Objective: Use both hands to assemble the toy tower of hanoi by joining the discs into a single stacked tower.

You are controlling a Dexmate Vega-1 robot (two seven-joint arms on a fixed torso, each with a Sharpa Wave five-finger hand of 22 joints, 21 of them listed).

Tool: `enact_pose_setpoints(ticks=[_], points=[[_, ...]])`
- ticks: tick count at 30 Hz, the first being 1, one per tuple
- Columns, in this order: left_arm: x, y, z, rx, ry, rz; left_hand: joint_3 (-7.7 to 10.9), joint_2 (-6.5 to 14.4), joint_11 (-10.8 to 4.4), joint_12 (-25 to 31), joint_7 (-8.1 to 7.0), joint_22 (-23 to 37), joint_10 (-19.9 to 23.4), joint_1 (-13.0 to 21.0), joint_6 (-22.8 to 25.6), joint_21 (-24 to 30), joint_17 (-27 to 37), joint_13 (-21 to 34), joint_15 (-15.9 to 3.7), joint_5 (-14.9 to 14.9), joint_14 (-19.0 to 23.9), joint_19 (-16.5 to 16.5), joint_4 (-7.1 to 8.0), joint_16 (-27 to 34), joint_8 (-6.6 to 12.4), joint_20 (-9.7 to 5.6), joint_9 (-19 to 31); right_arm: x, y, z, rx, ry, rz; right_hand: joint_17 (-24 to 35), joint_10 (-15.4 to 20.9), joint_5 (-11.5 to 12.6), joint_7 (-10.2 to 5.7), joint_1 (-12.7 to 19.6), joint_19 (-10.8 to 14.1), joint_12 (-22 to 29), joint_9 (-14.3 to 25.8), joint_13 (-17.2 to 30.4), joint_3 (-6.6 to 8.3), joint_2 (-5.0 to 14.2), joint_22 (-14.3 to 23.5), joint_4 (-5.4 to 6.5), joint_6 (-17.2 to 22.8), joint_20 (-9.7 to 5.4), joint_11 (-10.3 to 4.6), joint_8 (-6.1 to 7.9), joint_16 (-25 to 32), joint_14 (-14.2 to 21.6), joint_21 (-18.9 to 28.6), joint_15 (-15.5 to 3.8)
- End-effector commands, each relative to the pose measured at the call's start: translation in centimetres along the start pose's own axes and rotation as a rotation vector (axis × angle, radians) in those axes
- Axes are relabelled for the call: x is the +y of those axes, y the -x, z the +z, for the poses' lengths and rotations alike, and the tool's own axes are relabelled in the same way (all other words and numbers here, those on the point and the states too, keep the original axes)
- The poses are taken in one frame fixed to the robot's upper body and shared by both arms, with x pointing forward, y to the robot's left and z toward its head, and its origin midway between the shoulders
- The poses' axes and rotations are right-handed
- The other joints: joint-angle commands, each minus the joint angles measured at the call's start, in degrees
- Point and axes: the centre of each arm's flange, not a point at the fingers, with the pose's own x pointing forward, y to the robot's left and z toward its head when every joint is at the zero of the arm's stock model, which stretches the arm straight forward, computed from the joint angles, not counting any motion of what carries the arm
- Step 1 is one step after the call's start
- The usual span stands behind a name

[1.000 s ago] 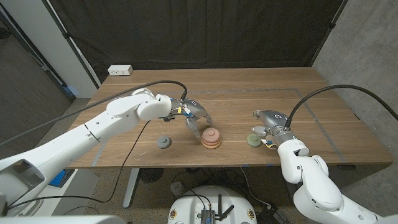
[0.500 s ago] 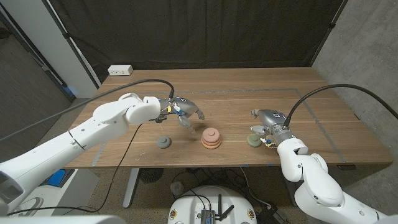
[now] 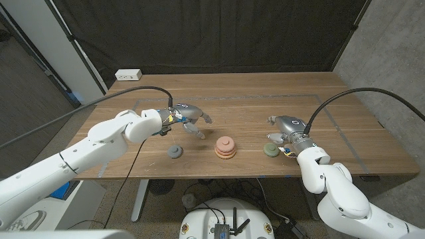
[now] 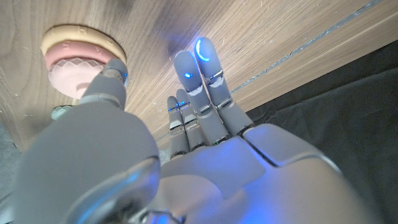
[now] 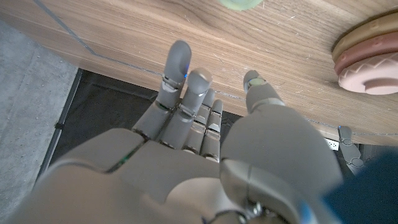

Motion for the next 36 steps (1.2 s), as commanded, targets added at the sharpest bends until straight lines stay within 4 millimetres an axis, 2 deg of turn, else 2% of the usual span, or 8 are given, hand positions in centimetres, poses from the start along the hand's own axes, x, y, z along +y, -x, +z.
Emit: enact_pose_setpoints(ticks=[1, 3, 14, 24, 28, 36], points=[[-1.7, 2.2, -0.9, 0.101, 0.086, 0.072, 0.65, 0.59, -0.09, 0.3, 0.08, 0.13, 0.61, 0.38, 0.79, 0.46, -0.01, -0.01, -3.55, 0.16, 0.79, 0.58, -0.12, 0.24, 0.26, -6.38, 0.14, -0.2, 0.1, 0.0, -0.012, 0.005, -0.002, 0.23, -0.8, 0.24, -0.11, -0.04, 0.47, -0.2, 0.08, -0.1, 0.19, 0.05, 0.19, 0.22, 0.4, -5.36, 0.18, 0.17, 0.18, 0.38, 0.47, -1.61], [-1.8, 2.4, -0.9, 0.11, 0.094, 0.082, 0.74, 0.7, 0.06, 0.36, 0.06, 0.13, 0.9, 0.51, 0.94, 0.46, -0.12, 0.0, -3.55, 0.2, 0.77, 0.59, -0.14, 0.17, 0.25, -6.39, 0.15, -0.2, 0.1, 0.0, -0.013, 0.005, -0.002, 0.09, -1.14, 0.22, 0.32, -0.09, 0.45, -0.28, 0.07, -0.16, 0.18, -0.02, 0.18, 0.21, 0.6, -5.37, 0.33, 0.23, 0.02, 0.19, 0.46, -1.62], [-2.5, 4.1, -1.4, 0.206, 0.093, 0.139, 1.03, 1.11, -0.03, 0.29, 0.15, 0.12, 1.34, 0.63, 1.57, 0.38, -0.12, 0.07, -3.54, 0.31, 0.98, 0.59, -0.03, 0.24, 0.19, -6.34, 0.18, 0.0, 0.4, -0.1, -0.017, 0.003, -0.019, 0.13, -2.09, 0.18, 0.08, -0.24, 0.36, -0.42, -0.06, -0.43, 0.18, -0.21, 0.16, 0.15, -0.04, -5.39, 0.61, -0.15, 0.06, 0.2, 0.38, -1.63], [-4.1, 5.5, -1.8, 0.284, 0.168, 0.176, 1.26, 1.47, 0.39, 0.17, 0.32, 0.13, 1.28, 0.61, 1.51, 0.27, -0.02, 0.22, -3.54, 0.4, 0.88, 0.41, 0.05, 0.23, -0.06, -6.34, 0.2, 0.4, 0.6, -0.1, -0.014, -0.001, -0.024, -0.04, -2.85, 0.14, 0.29, -0.48, 0.0, -0.49, -0.16, -0.65, 0.16, -0.46, 0.12, 0.17, 0.19, -5.35, 1.02, -0.14, -0.26, -0.21, 0.18, -1.61], [-4.3, 6.1, -1.8, 0.305, 0.178, 0.199, 1.44, 1.66, 0.33, 0.15, 0.35, 0.15, 1.35, 0.76, 1.52, 0.24, -0.2, 0.3, -3.54, 0.48, 0.56, 0.31, -0.01, -0.03, -0.17, -6.38, 0.21, 0.3, 0.6, 0.0, -0.02, 0.006, -0.02, -0.17, -3.06, 0.14, 0.84, -0.55, -0.12, -0.49, -0.2, -0.75, 0.16, -0.52, 0.11, 0.17, 0.45, -5.36, 1.21, -0.07, -0.43, -0.39, 0.12, -1.62], [-4.5, 6.8, -2.0, 0.332, 0.187, 0.215, 1.66, 1.87, 0.33, 0.09, 0.33, 0.17, 1.5, 0.87, 1.62, 0.18, -0.13, 0.39, -3.55, 0.57, 0.4, 0.15, -0.05, -0.04, -0.35, -6.35, 0.22, 0.3, 0.7, 0.1, -0.022, 0.023, -0.006, -0.41, -3.71, 0.1, 0.88, -1.22, -0.35, -0.5, -0.38, -1.02, 0.0, -0.68, 0.1, 0.43, -0.09, -5.27, 1.47, -0.4, -0.78, -0.61, -0.01, -1.59]])
